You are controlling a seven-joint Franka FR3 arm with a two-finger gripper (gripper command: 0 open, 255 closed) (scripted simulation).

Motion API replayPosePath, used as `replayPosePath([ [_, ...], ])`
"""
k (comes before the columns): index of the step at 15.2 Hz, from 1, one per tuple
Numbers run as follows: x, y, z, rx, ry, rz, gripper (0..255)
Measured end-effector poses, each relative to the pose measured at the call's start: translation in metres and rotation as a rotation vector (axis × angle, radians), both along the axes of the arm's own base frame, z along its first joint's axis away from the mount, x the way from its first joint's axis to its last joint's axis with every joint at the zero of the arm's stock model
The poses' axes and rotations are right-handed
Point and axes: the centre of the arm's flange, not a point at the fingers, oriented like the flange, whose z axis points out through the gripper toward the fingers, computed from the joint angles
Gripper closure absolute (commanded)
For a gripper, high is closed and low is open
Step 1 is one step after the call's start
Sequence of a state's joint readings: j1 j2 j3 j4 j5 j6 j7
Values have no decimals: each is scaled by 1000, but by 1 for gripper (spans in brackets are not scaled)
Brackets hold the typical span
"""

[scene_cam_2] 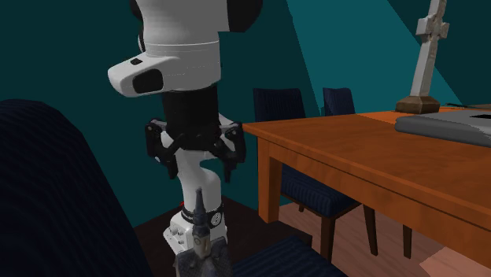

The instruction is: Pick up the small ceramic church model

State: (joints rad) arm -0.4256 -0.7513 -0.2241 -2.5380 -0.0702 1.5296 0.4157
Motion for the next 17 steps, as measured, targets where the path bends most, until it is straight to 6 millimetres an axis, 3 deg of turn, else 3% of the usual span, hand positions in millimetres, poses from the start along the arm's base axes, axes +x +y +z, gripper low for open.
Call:
replayPosePath([
  [7,-3,-1,-38,2,5,-19,0],
  [8,-3,-1,-39,2,5,-19,255],
  [17,-3,-1,-40,0,4,-19,255],
])
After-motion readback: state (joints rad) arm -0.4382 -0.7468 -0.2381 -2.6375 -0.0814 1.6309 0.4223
